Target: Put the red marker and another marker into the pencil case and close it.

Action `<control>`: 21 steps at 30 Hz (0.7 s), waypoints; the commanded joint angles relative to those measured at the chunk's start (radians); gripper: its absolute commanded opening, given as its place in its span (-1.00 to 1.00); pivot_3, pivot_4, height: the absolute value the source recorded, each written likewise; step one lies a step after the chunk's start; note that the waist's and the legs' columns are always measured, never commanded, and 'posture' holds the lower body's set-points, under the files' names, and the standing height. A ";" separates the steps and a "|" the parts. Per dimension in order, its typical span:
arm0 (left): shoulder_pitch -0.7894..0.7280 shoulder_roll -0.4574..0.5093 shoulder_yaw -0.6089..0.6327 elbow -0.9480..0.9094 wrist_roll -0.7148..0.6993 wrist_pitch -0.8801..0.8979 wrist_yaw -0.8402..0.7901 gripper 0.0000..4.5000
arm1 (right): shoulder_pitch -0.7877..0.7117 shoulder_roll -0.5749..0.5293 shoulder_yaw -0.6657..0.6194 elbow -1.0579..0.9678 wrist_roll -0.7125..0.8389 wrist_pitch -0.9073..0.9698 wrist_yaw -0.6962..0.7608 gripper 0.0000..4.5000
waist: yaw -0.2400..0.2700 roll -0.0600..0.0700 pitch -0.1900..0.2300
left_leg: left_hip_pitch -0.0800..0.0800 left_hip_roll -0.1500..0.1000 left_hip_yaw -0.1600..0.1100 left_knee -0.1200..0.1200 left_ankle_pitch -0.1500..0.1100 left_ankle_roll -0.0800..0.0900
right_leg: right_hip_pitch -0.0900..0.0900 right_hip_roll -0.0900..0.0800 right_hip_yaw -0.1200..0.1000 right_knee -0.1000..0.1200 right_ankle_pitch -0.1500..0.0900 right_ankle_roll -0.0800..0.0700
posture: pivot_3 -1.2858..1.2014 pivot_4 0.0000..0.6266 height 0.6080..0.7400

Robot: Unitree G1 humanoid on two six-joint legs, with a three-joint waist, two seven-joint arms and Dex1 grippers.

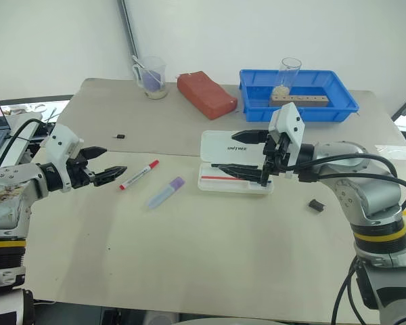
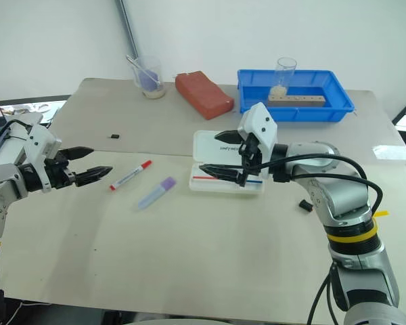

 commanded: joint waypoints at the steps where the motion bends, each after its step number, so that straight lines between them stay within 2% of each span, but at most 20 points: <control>1: -0.024 -0.024 -0.020 0.046 0.029 -0.056 0.008 0.96 | -0.051 0.029 0.014 -0.076 0.036 0.028 -0.002 1.00 | 0.000 0.000 0.000 | -0.002 0.000 0.000 0.000 0.000 0.000 | -0.002 0.000 0.000 0.001 0.000 -0.001 | 0.03 -0.52 1.00; 8: -0.084 -0.090 -0.062 0.150 0.068 -0.121 0.019 0.96 | -0.054 0.066 0.029 -0.113 0.041 0.052 -0.028 1.00 | 0.003 -0.003 -0.001 | -0.005 0.000 0.000 0.001 0.001 0.001 | -0.006 0.002 -0.001 0.009 0.000 -0.001 | 0.03 -0.52 1.00; 12: -0.104 -0.135 -0.103 0.079 0.054 -0.122 -0.014 0.96 | -0.022 0.045 0.009 -0.149 0.052 0.074 -0.036 1.00 | 0.005 -0.003 -0.001 | -0.004 0.000 0.000 0.002 0.001 0.001 | -0.007 0.002 -0.002 0.009 0.000 -0.001 | 0.03 -0.52 1.00; 16: -0.123 -0.172 -0.210 -0.053 0.063 -0.114 -0.071 0.96 | 0.016 -0.002 -0.025 -0.189 0.071 0.103 -0.035 1.00 | 0.009 -0.003 -0.001 | -0.005 0.000 0.000 0.002 0.001 0.001 | -0.005 0.002 -0.001 0.009 0.000 -0.001 | 0.03 -0.52 1.00; 19: -0.233 -0.264 -0.350 -0.064 0.114 -0.160 -0.114 0.96 | 0.085 -0.081 -0.077 -0.234 0.078 0.137 -0.036 1.00 | 0.021 -0.003 -0.001 | -0.005 -0.001 0.000 0.002 0.001 0.001 | -0.004 0.002 -0.001 0.009 0.000 -0.001 | 0.03 -0.52 1.00; 21: -0.312 -0.352 -0.442 0.003 0.167 -0.202 -0.129 0.96 | 0.157 -0.134 -0.116 -0.269 0.068 0.156 -0.057 1.00 | 0.030 -0.003 -0.001 | -0.005 -0.001 0.000 0.004 0.001 0.002 | -0.006 0.002 -0.002 0.008 0.000 0.000 | 0.03 -0.52 1.00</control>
